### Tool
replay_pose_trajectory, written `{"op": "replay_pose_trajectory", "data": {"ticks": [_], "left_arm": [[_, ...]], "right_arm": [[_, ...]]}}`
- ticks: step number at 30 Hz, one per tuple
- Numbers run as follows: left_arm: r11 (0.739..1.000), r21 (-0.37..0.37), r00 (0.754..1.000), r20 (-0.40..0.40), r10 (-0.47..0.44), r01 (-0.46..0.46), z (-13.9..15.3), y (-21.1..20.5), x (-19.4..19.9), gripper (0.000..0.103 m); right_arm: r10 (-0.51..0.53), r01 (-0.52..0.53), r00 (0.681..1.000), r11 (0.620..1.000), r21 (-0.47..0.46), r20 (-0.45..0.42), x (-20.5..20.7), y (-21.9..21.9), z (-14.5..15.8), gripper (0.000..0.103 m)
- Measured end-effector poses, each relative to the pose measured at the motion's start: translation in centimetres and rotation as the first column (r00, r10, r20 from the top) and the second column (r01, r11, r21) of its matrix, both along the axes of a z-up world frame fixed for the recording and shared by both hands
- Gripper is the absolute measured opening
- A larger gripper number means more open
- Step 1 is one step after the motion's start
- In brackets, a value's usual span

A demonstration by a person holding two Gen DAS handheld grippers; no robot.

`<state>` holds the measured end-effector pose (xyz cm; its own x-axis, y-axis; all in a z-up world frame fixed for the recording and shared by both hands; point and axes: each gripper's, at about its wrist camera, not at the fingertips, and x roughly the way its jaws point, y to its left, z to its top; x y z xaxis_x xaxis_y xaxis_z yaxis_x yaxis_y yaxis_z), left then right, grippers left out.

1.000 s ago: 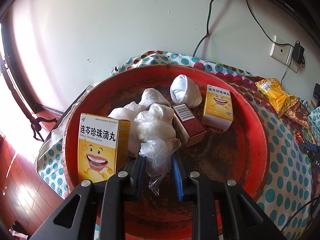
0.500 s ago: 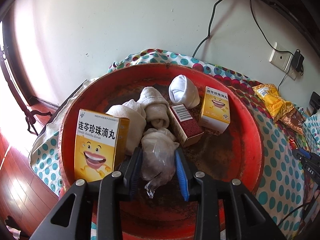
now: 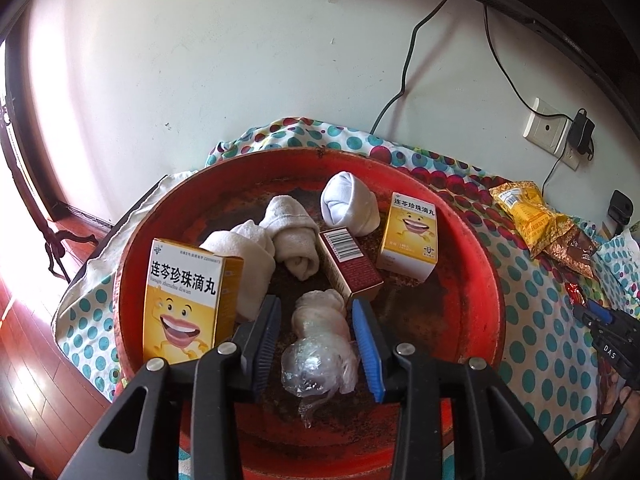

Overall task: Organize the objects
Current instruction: 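Carry the plastic bag into the red tray and open the left gripper, then carry the red candy bar into the tray and open the right gripper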

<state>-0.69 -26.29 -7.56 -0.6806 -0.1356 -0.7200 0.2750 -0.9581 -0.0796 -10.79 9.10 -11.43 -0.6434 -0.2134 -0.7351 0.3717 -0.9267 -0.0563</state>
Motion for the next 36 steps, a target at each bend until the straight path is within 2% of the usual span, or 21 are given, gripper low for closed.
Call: {"op": "replay_pose_trajectory", "data": {"ticks": [4, 9, 14, 20, 23, 25, 32, 36], "left_arm": [[1.000, -0.004, 1.000, -0.010, -0.017, 0.017, 0.2, 0.4, 0.0, 0.038], [1.000, 0.007, 0.999, -0.031, -0.024, 0.025, 0.5, 0.3, 0.2, 0.039], [0.999, 0.038, 0.999, -0.035, 0.015, -0.014, 0.5, -0.8, 0.5, 0.039], [0.996, 0.067, 0.997, -0.055, 0.060, -0.056, 0.8, -2.2, 1.1, 0.039], [0.994, 0.081, 0.995, -0.059, 0.082, -0.077, 0.8, -2.8, 1.3, 0.039], [0.991, 0.104, 0.994, -0.062, 0.095, -0.088, 0.7, -3.4, 1.4, 0.040], [0.985, 0.141, 0.992, -0.071, 0.109, -0.098, 0.7, -4.2, 1.6, 0.040], [0.985, 0.146, 0.993, -0.065, 0.102, -0.092, 0.5, -4.1, 1.5, 0.040]], "right_arm": [[0.006, -0.006, 1.000, 1.000, -0.002, -0.009, 0.3, -0.3, 0.3, 0.029], [0.043, -0.043, 0.999, 0.998, -0.054, 0.001, 0.8, -2.1, 1.8, 0.029], [0.162, -0.163, 0.987, 0.983, -0.090, -0.017, 1.8, -7.1, 4.0, 0.029], [0.339, -0.341, 0.940, 0.936, -0.093, -0.036, 3.8, -14.9, 5.1, 0.029], [0.401, -0.403, 0.915, 0.913, -0.068, -0.039, 4.8, -18.5, 5.1, 0.029], [0.429, -0.429, 0.903, 0.901, -0.061, -0.011, 4.9, -20.5, 4.6, 0.029], [0.453, -0.449, 0.888, 0.891, -0.063, 0.078, 4.3, -24.3, 2.4, 0.029], [0.449, -0.445, 0.889, 0.893, -0.058, 0.094, 3.8, -25.1, 1.8, 0.029]]}}
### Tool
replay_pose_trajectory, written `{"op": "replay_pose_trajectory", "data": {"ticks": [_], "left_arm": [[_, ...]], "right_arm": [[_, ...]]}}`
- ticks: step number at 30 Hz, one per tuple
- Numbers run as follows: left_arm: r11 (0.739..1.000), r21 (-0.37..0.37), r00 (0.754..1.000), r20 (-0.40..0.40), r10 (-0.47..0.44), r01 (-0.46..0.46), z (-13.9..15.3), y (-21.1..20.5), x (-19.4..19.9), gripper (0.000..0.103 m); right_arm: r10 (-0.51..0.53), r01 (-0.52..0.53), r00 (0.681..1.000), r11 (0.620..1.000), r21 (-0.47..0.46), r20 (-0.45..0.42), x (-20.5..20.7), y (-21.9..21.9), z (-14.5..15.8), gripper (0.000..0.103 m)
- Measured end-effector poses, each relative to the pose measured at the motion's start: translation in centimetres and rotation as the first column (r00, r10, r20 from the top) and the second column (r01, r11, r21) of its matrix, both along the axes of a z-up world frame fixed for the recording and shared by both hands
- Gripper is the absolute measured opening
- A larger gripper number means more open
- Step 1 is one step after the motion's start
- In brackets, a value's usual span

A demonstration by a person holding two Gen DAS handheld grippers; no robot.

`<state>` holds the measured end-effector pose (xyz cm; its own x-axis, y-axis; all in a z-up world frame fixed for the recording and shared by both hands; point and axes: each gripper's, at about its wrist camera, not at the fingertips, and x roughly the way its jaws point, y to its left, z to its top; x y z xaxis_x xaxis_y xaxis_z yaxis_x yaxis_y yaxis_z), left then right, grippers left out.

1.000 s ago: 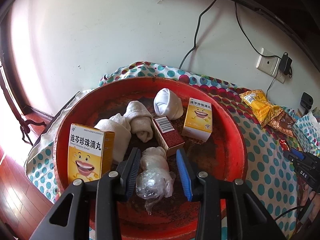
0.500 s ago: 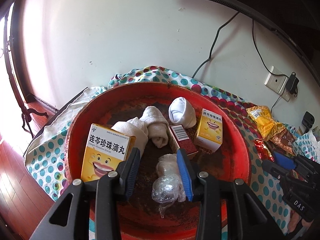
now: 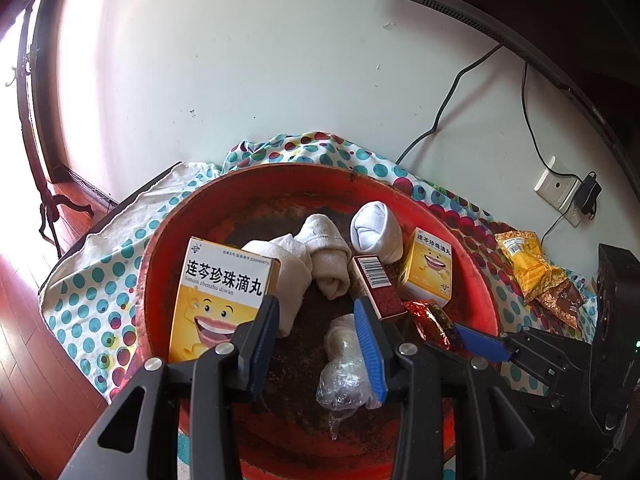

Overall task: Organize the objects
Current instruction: 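Carry the red candy bar into the tray and open the right gripper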

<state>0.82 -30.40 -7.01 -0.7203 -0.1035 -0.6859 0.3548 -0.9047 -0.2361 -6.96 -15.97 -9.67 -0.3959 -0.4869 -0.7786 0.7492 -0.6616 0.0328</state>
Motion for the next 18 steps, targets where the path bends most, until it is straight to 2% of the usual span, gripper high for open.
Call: {"op": "replay_pose_trajectory", "data": {"ticks": [13, 14, 16, 18], "left_arm": [[1.000, 0.014, 1.000, 0.015, 0.002, -0.002, -0.4, -0.1, -0.3, 0.040], [1.000, 0.014, 1.000, 0.015, 0.001, -0.001, -0.4, -0.1, -0.3, 0.040], [1.000, 0.013, 1.000, 0.016, 0.000, 0.000, -0.4, 0.0, -0.3, 0.040], [1.000, 0.009, 1.000, 0.019, -0.002, 0.002, -0.4, 0.1, -0.4, 0.040]], "right_arm": [[0.002, -0.003, 1.000, 0.999, 0.037, 0.012, -0.6, -1.0, -0.6, 0.031], [-0.004, 0.004, 1.000, 1.000, 0.031, 0.003, -0.5, -0.9, -0.5, 0.034], [-0.009, 0.009, 1.000, 1.000, 0.011, -0.001, -0.5, -0.5, -0.1, 0.053], [-0.034, 0.034, 0.999, 0.999, -0.014, -0.030, -0.4, 0.2, 0.7, 0.059]]}}
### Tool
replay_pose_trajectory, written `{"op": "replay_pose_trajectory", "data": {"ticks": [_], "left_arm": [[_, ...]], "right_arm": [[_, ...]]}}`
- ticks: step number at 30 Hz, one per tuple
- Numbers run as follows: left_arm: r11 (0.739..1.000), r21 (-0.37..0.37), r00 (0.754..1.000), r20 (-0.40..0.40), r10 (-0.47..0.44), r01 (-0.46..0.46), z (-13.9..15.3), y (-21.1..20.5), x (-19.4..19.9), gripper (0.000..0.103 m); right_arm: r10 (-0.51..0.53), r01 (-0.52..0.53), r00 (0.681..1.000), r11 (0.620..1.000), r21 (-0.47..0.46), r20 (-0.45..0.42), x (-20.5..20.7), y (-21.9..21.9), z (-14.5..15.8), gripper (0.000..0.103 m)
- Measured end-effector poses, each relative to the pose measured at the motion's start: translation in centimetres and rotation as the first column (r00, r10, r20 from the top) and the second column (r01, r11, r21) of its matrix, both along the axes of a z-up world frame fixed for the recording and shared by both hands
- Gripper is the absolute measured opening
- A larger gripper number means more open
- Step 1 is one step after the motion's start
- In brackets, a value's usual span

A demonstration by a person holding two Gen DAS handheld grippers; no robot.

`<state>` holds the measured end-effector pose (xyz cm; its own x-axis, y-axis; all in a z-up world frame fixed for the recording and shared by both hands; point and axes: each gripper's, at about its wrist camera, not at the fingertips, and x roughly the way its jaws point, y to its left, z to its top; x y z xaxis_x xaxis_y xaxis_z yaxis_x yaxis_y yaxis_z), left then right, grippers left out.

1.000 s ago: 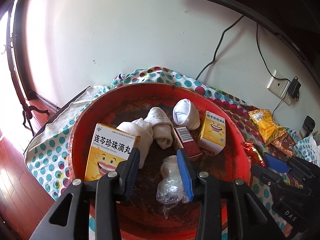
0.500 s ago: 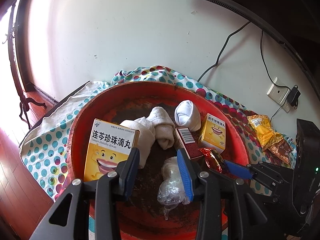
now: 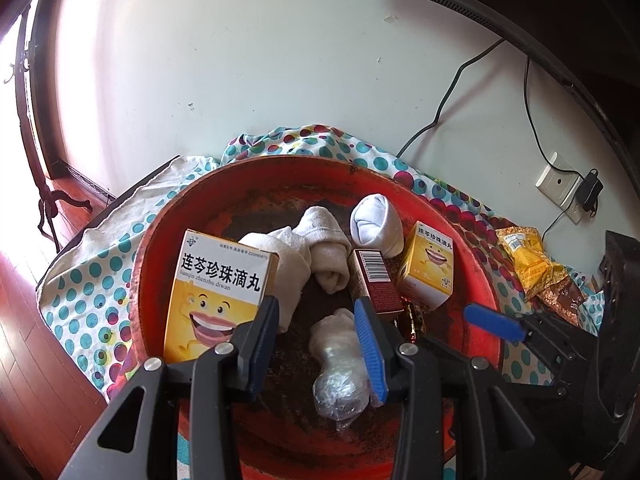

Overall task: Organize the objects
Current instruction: 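Carry the red candy bar into the tray and open the right gripper, then grasp the brown snack bag with the right gripper while the left grasps the yellow bag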

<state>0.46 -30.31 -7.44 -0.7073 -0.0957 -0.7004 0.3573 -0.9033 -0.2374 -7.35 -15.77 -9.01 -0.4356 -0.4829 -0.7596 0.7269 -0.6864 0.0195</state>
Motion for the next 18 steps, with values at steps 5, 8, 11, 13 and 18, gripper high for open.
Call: {"op": "replay_pose_trajectory", "data": {"ticks": [5, 8, 11, 13, 18], "left_arm": [[1.000, -0.008, 1.000, 0.003, -0.004, 0.004, 0.0, 0.2, -0.1, 0.040], [1.000, -0.013, 1.000, 0.001, -0.017, 0.017, 0.1, 0.5, -0.1, 0.040], [0.999, -0.029, 0.999, 0.008, -0.033, 0.033, 0.1, 1.1, -0.3, 0.040], [0.998, -0.045, 0.999, 0.013, -0.045, 0.045, 0.1, 1.6, -0.5, 0.040], [0.993, -0.085, 0.997, 0.012, -0.076, 0.076, 0.3, 2.8, -0.7, 0.040]], "right_arm": [[-0.051, 0.051, 0.999, 0.998, -0.046, -0.007, -0.4, 3.1, 1.6, 0.059], [-0.125, 0.124, 0.992, 0.990, -0.065, -0.004, -1.1, 6.9, 2.1, 0.059], [-0.228, 0.228, 0.974, 0.970, -0.085, 0.005, -2.1, 11.9, 2.1, 0.059], [-0.314, 0.313, 0.949, 0.945, -0.093, 0.009, -3.2, 15.7, 2.0, 0.059], [-0.508, 0.509, 0.860, 0.849, -0.143, 0.044, -6.1, 25.0, 2.6, 0.059]]}}
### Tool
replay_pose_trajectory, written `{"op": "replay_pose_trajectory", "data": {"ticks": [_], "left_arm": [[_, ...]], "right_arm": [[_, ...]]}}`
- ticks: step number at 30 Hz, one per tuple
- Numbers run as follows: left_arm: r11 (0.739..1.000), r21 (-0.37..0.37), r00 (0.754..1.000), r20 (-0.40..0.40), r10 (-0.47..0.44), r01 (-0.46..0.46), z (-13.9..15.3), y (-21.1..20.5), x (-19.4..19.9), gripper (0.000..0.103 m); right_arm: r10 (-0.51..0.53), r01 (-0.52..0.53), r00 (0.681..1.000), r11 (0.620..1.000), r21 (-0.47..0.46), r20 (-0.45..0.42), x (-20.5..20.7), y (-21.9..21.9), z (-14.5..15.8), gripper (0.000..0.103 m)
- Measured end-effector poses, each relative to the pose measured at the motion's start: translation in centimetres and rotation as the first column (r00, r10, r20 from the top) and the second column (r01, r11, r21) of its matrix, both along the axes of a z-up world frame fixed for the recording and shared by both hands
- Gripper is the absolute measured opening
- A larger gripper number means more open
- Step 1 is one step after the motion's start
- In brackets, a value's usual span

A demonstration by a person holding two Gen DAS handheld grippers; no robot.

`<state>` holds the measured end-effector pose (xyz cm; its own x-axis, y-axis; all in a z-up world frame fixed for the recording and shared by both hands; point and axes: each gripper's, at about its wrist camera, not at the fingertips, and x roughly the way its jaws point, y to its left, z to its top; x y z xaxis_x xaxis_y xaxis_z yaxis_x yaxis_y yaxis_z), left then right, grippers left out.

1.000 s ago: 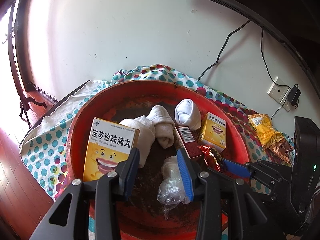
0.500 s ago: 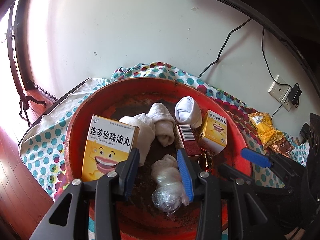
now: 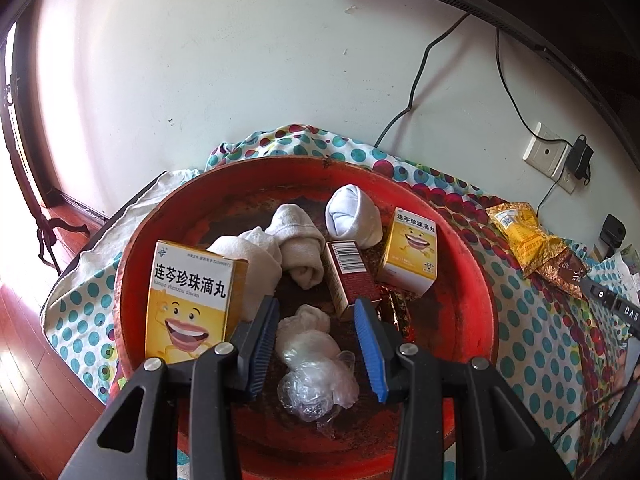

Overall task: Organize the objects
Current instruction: 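Grasp the brown snack bag with the right gripper while the left grasps the yellow bag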

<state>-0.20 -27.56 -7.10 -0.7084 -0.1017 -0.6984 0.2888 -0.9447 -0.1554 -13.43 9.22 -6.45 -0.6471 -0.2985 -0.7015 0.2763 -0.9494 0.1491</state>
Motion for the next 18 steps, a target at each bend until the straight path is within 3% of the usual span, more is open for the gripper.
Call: {"op": "replay_pose_trajectory", "data": {"ticks": [6, 18], "left_arm": [[0.998, -0.054, 0.999, 0.022, -0.025, 0.026, -0.2, 1.1, -0.4, 0.040], [0.980, -0.149, 0.992, 0.032, -0.125, 0.128, -0.1, 5.0, -0.6, 0.041]], "right_arm": [[-0.122, 0.123, 0.992, 0.991, -0.059, 0.019, -2.1, 6.5, -0.5, 0.068], [-0.158, 0.199, 0.973, 0.946, -0.256, 0.171, -8.0, 8.8, -5.2, 0.069]]}}
